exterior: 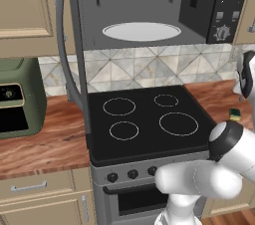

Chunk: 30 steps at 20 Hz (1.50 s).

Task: Place the sponge inside the microwave to prepare for sanitizing.

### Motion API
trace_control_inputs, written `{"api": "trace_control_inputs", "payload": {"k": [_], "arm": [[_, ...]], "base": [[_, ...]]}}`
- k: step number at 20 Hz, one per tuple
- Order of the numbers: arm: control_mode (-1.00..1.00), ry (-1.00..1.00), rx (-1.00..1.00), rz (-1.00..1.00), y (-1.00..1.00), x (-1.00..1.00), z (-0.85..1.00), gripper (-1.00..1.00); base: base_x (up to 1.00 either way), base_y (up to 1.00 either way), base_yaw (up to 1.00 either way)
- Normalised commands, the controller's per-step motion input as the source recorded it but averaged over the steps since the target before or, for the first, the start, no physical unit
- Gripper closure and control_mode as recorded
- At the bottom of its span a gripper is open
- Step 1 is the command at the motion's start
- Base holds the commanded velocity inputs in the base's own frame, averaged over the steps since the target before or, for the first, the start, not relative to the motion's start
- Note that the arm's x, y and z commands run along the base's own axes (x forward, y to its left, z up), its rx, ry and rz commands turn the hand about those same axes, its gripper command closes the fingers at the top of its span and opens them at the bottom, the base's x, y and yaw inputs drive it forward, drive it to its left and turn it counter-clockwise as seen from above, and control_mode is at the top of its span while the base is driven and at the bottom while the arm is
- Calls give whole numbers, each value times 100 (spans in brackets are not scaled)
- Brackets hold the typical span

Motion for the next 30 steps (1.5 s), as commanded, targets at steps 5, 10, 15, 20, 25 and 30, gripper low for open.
{"api": "trace_control_inputs", "payload": {"k": [5,10,15,20,25,30], "arm": [[-100,-9,-13,0,-5,0,-1,-100],[-100,-4,-3,0,-21,11,-14,-100],[-100,-2,0,0,-19,10,-5,-100],[-100,0,3,0,-17,2,0,-100],[-100,0,0,0,-3,2,-7,-100],[-100,0,0,0,-4,15,-18,-100]], "base": [[0,0,0],[0,0,0],[0,0,0],[0,0,0],[0,0,0],[0,0,0]]}}
